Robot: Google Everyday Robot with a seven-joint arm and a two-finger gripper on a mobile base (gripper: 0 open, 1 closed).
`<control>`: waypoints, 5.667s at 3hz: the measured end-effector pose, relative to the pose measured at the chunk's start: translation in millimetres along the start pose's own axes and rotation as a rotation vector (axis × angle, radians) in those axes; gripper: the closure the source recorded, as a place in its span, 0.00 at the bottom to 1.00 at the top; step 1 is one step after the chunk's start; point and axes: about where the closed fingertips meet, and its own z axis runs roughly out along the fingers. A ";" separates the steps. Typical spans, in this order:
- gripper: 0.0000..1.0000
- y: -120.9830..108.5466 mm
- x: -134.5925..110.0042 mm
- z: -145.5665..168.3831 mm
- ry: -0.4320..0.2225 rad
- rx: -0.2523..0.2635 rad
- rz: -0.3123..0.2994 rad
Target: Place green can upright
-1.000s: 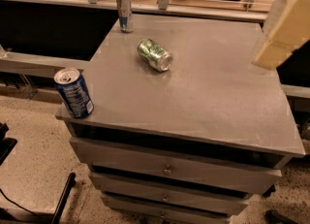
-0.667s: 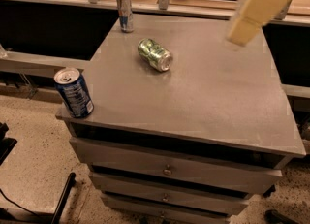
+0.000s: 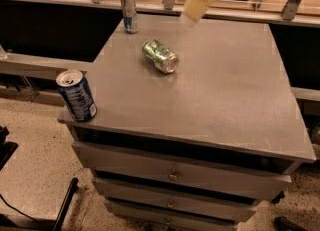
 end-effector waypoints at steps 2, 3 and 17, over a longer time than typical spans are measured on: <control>0.00 -7.2 -47.4 89.3 0.043 -0.005 0.183; 0.00 -7.3 -53.8 128.8 0.158 0.027 0.251; 1.00 12.9 -54.9 160.1 -0.293 -0.205 0.304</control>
Offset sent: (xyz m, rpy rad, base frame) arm 0.0889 0.1032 -0.0838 0.0489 0.1353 -0.2963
